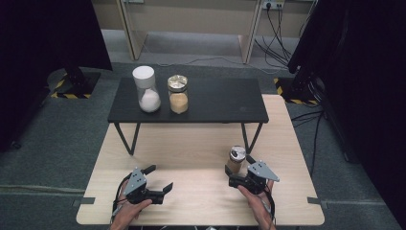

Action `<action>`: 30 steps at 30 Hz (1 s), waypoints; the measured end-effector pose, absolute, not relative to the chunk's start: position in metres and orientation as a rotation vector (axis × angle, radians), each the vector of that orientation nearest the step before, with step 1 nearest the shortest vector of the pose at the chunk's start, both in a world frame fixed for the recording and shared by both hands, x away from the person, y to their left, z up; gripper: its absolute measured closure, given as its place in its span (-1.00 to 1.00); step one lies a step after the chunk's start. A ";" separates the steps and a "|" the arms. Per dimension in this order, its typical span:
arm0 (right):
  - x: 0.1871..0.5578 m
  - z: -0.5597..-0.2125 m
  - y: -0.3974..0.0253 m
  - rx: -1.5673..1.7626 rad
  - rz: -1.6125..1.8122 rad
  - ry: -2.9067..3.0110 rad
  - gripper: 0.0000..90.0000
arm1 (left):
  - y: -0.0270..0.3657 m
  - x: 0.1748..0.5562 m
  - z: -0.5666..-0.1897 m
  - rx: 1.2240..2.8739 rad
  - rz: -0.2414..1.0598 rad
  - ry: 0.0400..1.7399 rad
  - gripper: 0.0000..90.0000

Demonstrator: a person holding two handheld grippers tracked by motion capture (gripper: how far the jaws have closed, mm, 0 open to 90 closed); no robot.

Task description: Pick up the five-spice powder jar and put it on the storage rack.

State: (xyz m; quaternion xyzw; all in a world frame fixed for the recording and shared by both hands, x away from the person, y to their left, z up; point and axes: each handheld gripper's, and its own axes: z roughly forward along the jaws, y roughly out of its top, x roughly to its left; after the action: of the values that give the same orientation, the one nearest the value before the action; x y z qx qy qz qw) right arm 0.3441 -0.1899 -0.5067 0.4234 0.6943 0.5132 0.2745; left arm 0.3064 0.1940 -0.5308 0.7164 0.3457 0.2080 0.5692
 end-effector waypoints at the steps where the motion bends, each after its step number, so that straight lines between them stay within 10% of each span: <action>1: 0.345 -0.507 -0.190 1.140 1.381 1.867 -0.85 | 0.194 0.306 -0.531 1.683 0.489 0.812 -0.92; 30: 0.359 -0.510 -0.190 1.150 1.337 1.876 -0.54 | 0.194 0.306 -0.531 1.683 0.489 0.811 -0.92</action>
State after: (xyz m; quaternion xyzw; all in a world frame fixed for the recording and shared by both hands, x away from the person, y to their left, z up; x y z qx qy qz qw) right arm 0.3589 -0.1901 -0.5102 0.4288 0.6996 0.4984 0.2797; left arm 0.3064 0.1939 -0.5307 0.7168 0.3453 0.2081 0.5689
